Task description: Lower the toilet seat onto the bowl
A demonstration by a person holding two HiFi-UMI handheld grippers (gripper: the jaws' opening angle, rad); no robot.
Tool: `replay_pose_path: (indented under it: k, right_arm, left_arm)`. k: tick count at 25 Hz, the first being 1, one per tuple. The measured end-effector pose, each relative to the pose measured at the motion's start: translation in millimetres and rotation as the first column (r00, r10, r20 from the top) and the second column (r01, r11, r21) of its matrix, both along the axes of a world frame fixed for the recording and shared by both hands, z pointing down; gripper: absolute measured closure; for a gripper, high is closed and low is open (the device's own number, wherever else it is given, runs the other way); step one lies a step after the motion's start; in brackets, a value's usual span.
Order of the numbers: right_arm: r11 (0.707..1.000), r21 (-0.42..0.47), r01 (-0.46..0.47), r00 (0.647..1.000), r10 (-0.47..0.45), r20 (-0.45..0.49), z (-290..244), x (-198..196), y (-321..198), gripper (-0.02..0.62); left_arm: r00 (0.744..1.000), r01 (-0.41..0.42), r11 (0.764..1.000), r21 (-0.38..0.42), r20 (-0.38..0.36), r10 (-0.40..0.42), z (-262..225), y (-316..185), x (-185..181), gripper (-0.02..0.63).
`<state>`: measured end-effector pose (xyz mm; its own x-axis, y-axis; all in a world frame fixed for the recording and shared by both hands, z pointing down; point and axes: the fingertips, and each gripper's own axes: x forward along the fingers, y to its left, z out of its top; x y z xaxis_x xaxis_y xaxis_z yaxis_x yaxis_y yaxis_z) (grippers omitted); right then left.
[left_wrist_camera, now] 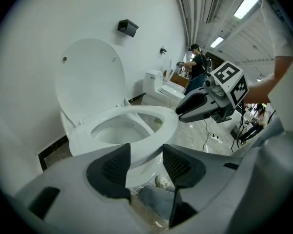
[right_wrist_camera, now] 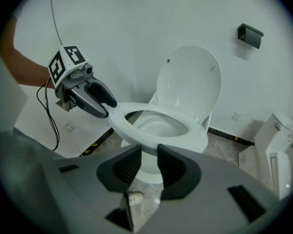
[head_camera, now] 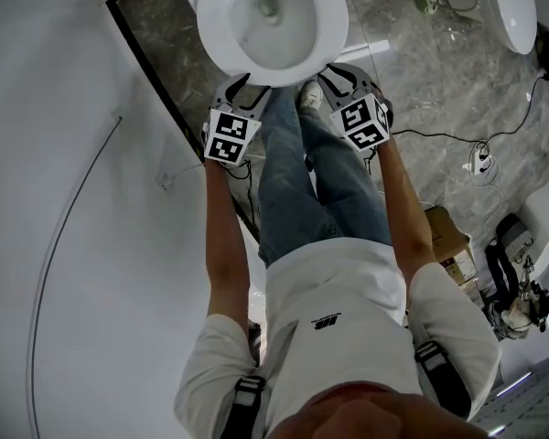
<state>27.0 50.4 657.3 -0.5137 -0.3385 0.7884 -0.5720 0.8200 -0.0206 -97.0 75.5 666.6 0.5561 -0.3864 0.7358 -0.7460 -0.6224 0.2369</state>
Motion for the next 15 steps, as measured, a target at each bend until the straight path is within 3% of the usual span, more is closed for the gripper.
replay_pose_path:
  k: [15]
  right_arm:
    - [0.996,-0.081,-0.047,0.999,0.047,0.002,35.8,6.9,16.5,0.489]
  left_arm:
    - [1.000,0.024,0.999,-0.049,0.011,-0.023,34.5,16.9,6.3,0.397]
